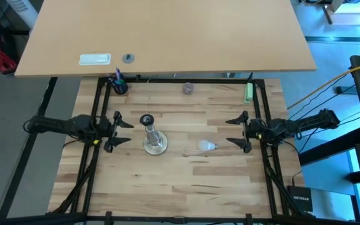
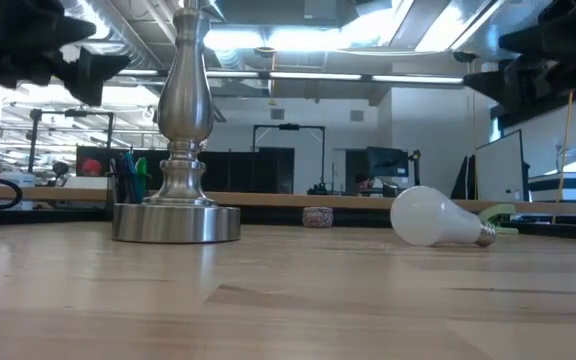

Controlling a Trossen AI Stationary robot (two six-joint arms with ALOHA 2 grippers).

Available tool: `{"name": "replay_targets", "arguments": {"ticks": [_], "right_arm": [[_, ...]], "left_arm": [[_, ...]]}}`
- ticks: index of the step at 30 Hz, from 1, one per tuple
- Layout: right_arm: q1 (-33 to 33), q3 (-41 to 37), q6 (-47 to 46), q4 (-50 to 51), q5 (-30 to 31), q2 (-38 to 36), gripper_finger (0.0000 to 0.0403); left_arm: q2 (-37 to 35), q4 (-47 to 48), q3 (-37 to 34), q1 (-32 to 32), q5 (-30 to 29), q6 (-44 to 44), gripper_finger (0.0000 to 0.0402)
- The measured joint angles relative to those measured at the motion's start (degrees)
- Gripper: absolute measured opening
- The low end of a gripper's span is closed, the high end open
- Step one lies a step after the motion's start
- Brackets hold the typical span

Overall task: Screw lightbulb
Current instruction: Return to Home Position

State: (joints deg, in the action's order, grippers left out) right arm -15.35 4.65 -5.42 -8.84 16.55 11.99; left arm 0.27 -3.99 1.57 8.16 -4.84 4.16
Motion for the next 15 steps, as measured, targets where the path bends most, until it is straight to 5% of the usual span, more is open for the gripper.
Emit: {"name": "replay_targets", "arguments": {"ticks": [15], "right_arm": [[0.0,-3.96,1.0,5.55,-2.99,-6.51,0.0386]], "left_arm": [[-0.04,0.33,-0.99,-4.42,-0.95,0.17,0.0266]]}}
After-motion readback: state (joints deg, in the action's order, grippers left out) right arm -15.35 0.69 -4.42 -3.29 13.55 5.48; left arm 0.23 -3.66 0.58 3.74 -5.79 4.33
